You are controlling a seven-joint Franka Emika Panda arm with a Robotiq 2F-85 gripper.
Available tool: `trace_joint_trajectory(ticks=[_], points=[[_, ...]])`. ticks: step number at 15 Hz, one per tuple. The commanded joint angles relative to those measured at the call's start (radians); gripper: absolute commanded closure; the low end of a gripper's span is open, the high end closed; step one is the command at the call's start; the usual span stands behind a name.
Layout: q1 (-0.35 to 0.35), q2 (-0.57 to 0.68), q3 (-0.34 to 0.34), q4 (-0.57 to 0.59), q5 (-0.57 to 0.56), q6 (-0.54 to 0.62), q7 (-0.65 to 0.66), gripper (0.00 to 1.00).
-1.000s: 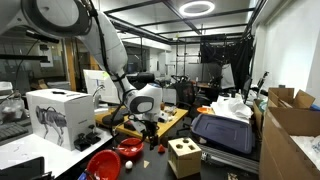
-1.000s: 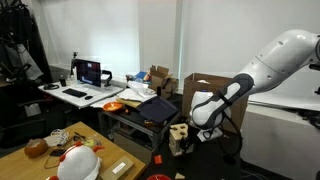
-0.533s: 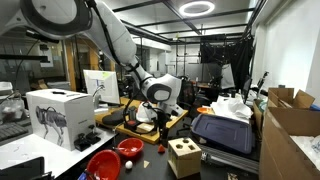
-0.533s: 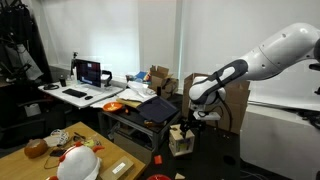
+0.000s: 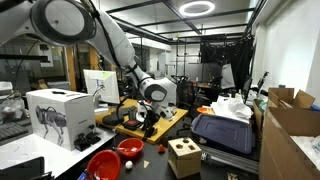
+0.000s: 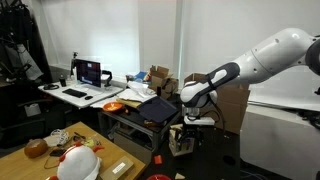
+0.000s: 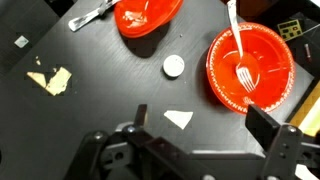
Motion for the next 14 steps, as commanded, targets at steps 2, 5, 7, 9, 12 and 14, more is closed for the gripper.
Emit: trace_joint_trajectory(ticks=[2, 5, 7, 9, 12, 14], points=[[0.055, 0.053, 0.010, -0.004, 0.093, 0.010, 0.120, 0.00], [0.077, 0.057, 0.006, -0.061, 0.163, 0.066, 0.185, 0.00], [0.082, 0.030, 0.005, -0.124, 0.200, 0.134, 0.203, 0.00], [0.083, -0.006, 0.005, -0.189, 0.234, 0.212, 0.213, 0.00], [0.055, 0.054, -0.030, -0.016, 0.193, 0.136, 0.246, 0.00], [0.057, 0.070, -0.022, -0.026, 0.194, 0.169, 0.214, 0.00]])
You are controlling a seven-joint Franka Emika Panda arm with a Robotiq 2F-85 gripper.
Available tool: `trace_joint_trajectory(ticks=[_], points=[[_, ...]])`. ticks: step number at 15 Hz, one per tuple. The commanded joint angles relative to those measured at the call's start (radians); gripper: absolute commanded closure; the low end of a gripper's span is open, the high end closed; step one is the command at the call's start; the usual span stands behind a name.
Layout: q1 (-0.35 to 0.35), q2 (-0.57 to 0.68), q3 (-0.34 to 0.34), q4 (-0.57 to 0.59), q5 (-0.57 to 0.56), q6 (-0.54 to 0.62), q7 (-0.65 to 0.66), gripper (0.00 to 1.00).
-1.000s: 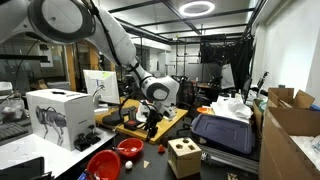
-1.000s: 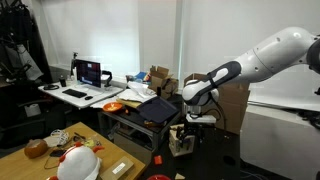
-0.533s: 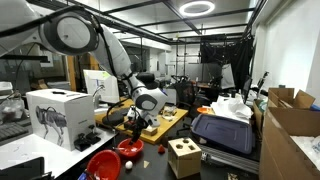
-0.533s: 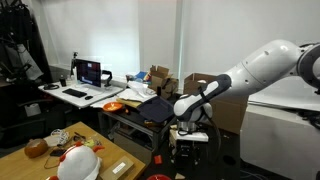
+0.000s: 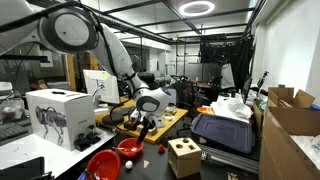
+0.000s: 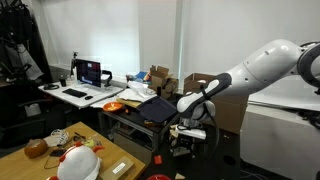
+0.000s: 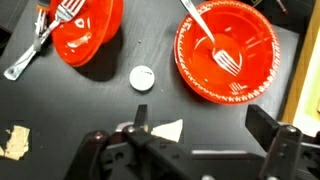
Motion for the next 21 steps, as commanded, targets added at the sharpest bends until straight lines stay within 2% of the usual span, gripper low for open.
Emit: trace_joint_trajectory(ticks=[1, 21], points=[[-0.013, 0.002, 0.005, 0.016, -0.007, -0.002, 0.003, 0.00], [-0.015, 0.013, -0.004, 0.015, -0.016, -0.002, 0.001, 0.00]])
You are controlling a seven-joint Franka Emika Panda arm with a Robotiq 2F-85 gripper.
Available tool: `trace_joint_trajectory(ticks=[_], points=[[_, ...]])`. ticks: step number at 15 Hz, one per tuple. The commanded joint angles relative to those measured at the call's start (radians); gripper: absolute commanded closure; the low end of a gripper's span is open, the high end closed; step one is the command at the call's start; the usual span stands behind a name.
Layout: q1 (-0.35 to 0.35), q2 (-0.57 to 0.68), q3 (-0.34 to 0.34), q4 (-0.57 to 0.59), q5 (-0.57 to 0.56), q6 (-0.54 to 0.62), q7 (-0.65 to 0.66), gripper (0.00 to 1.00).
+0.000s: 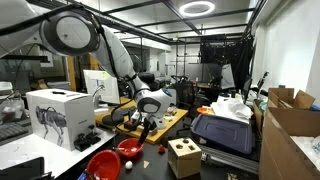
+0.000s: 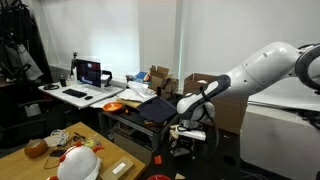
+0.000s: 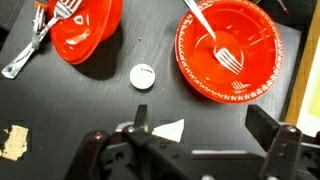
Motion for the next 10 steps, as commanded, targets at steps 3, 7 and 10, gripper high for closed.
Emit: trace_joint_trajectory(ticks=[3, 7, 10], points=[[-0.011, -0.017, -0.037, -0.003, -0.045, -0.011, 0.007, 0.00], [-0.026, -0.037, -0.075, -0.014, -0.108, -0.049, 0.003, 0.00], [-0.042, -0.049, -0.103, -0.021, -0.150, -0.098, 0.001, 0.00]])
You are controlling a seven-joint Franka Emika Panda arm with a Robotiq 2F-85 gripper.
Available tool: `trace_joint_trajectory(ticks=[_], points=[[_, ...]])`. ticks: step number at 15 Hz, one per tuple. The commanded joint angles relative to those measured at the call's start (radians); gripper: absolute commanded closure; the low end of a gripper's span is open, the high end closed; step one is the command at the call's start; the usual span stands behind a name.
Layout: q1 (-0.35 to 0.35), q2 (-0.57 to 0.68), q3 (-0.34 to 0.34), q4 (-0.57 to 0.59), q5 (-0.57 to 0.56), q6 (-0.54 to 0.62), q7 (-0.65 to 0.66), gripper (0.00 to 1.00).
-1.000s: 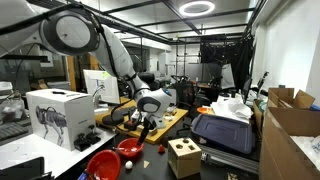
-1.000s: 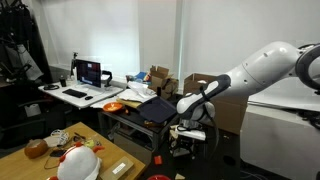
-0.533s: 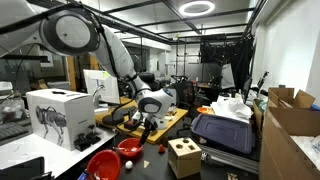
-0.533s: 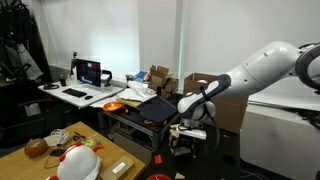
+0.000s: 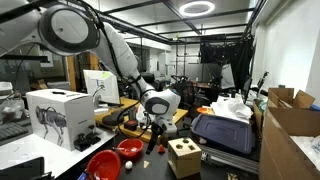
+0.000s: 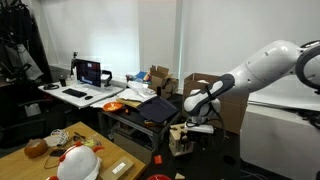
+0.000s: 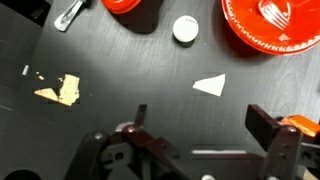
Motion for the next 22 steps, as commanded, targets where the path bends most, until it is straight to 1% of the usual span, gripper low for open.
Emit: trace_joint_trajectory(ticks=[1, 6, 11, 14, 18, 22], points=[[-0.017, -0.049, -0.034, -0.032, -0.053, -0.078, 0.005, 0.00], [-0.039, -0.070, -0.077, -0.056, -0.124, -0.154, -0.024, 0.00], [-0.070, -0.061, -0.090, -0.085, -0.171, -0.213, -0.101, 0.00], [-0.075, -0.076, -0.109, -0.142, -0.208, -0.206, -0.128, 0.00], [-0.065, -0.127, -0.132, -0.267, -0.265, -0.150, -0.168, 0.00], [-0.082, -0.158, -0.117, -0.359, -0.294, -0.113, -0.263, 0.00]])
